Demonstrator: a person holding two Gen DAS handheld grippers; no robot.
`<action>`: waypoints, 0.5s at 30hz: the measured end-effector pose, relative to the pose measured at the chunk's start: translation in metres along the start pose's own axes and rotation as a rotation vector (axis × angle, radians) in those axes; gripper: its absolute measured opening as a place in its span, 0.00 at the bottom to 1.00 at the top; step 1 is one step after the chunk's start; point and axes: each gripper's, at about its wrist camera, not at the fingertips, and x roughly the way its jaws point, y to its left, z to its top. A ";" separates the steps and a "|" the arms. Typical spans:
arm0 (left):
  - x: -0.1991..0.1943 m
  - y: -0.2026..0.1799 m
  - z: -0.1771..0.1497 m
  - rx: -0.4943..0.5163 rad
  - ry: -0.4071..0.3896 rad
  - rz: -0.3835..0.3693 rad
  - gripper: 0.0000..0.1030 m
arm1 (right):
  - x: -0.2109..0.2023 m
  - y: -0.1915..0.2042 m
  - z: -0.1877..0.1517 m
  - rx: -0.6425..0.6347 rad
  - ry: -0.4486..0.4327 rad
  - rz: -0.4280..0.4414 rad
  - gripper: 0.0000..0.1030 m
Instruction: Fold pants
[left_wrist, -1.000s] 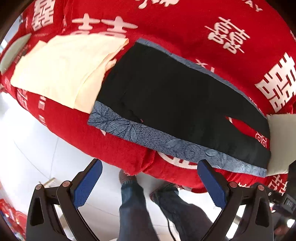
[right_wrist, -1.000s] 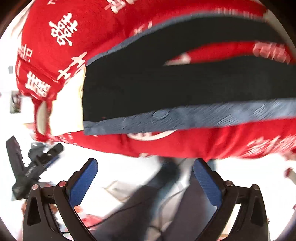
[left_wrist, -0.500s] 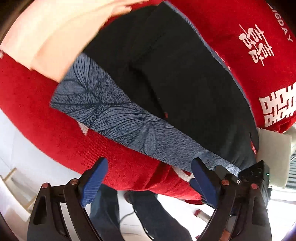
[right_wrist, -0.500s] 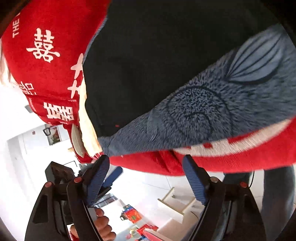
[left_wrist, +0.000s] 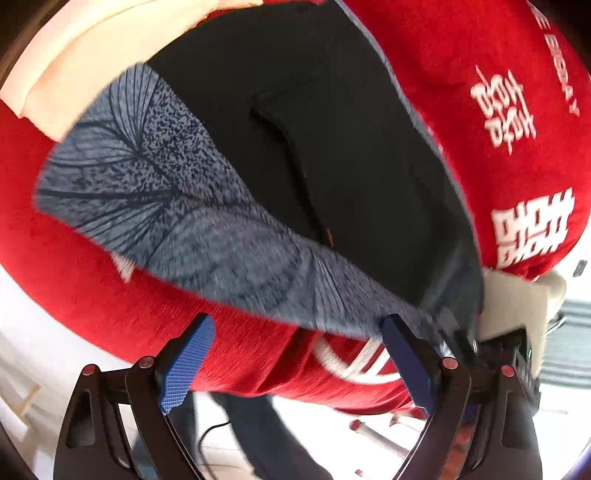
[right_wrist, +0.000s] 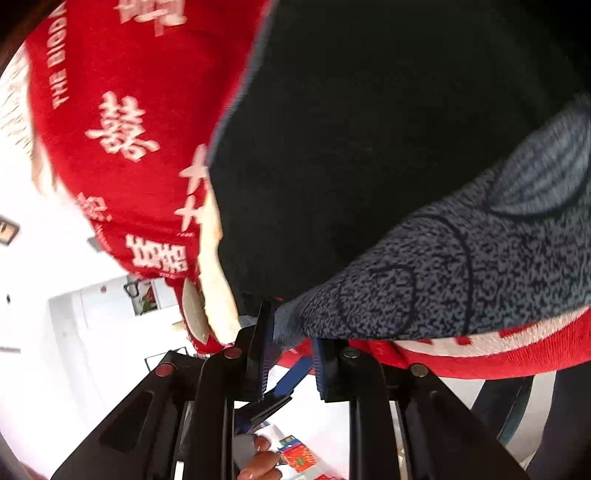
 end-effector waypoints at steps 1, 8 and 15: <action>0.001 -0.001 0.005 -0.025 -0.008 -0.017 0.90 | -0.003 0.004 0.001 -0.007 0.000 0.011 0.21; -0.002 -0.005 0.033 -0.112 -0.083 0.004 0.51 | -0.008 0.012 0.000 -0.056 0.024 0.014 0.21; -0.009 -0.032 0.048 0.013 -0.050 0.026 0.21 | -0.020 -0.026 -0.004 -0.019 -0.002 -0.031 0.51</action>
